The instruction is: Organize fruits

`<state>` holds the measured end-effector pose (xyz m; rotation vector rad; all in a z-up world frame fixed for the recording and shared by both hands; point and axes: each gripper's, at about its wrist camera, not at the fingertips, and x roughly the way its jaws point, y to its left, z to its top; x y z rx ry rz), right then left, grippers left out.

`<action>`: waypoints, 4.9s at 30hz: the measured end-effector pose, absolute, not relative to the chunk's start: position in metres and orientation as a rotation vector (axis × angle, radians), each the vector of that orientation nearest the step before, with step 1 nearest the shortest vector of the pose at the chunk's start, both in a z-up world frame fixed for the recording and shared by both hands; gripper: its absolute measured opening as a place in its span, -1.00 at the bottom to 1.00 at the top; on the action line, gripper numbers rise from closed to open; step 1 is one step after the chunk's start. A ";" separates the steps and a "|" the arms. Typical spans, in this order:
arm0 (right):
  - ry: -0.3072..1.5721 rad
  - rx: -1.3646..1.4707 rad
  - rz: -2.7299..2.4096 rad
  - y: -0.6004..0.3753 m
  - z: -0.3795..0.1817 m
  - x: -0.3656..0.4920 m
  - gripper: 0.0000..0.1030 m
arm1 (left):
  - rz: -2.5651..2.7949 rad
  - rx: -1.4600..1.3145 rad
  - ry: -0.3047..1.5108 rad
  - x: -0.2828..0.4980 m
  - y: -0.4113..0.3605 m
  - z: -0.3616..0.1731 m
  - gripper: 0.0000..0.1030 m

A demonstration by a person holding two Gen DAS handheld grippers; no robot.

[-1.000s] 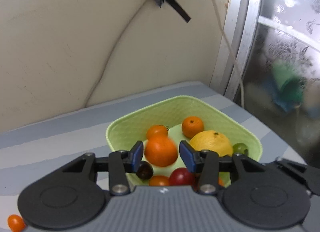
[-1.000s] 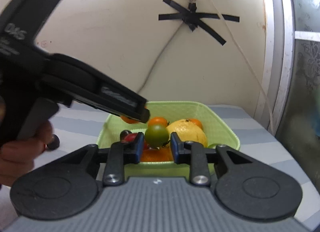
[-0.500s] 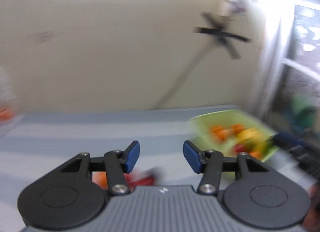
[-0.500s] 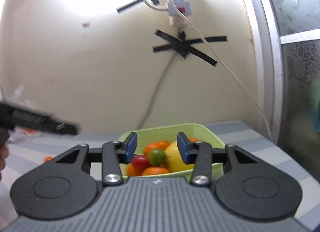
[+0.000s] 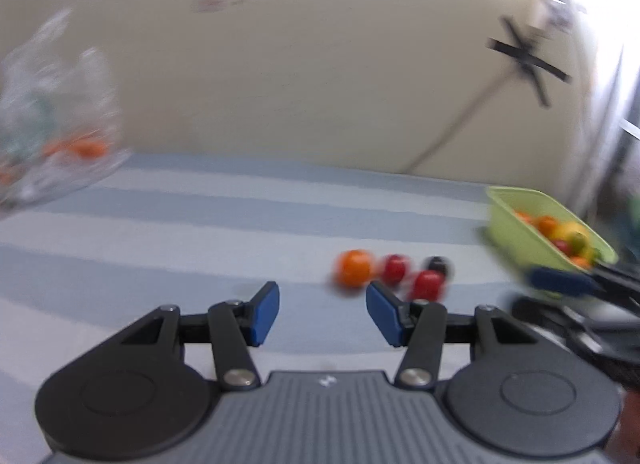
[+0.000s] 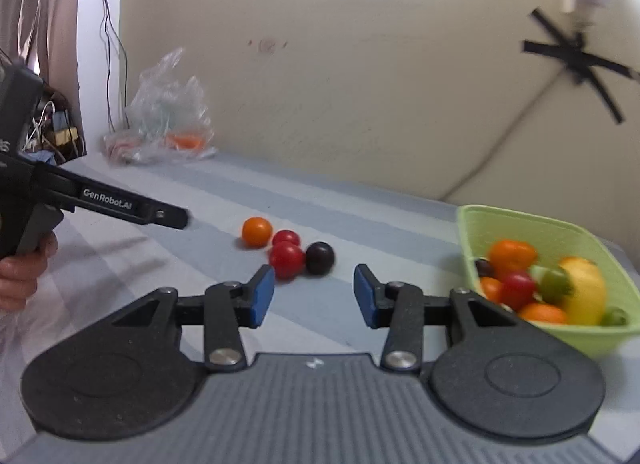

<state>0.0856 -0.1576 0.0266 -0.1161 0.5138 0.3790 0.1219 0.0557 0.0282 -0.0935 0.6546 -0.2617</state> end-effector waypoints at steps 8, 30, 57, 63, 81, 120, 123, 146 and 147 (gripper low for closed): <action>0.646 0.131 0.335 -0.178 0.023 0.147 -0.27 | -0.332 0.257 0.538 0.119 -0.031 0.012 -0.04; 0.803 0.324 0.410 -0.180 0.009 0.158 -0.55 | -0.337 0.290 0.593 0.077 -0.019 0.002 -0.45; 0.735 0.022 0.309 -0.138 0.011 0.153 -0.44 | -0.254 0.075 0.623 0.007 0.039 0.006 -0.57; 0.715 0.046 0.437 -0.148 0.021 0.070 -0.44 | -0.298 0.098 0.612 -0.012 0.036 0.007 -0.57; 0.641 -0.088 0.398 -0.141 -0.005 -0.016 -0.40 | -0.232 0.175 0.540 0.015 0.030 0.021 -0.12; 0.524 0.003 0.333 -0.180 0.014 -0.016 -0.42 | -0.502 0.087 0.570 0.033 -0.031 0.051 -0.42; 0.476 0.019 0.256 -0.205 0.025 0.000 -0.42 | -0.548 0.089 0.533 0.073 -0.061 0.070 -0.42; 0.421 0.094 0.025 -0.314 0.022 0.128 -0.36 | -0.562 0.048 0.691 0.227 -0.169 0.035 -0.30; 0.419 0.100 0.026 -0.315 0.021 0.127 -0.34 | -0.560 0.039 0.689 0.226 -0.168 0.036 -0.29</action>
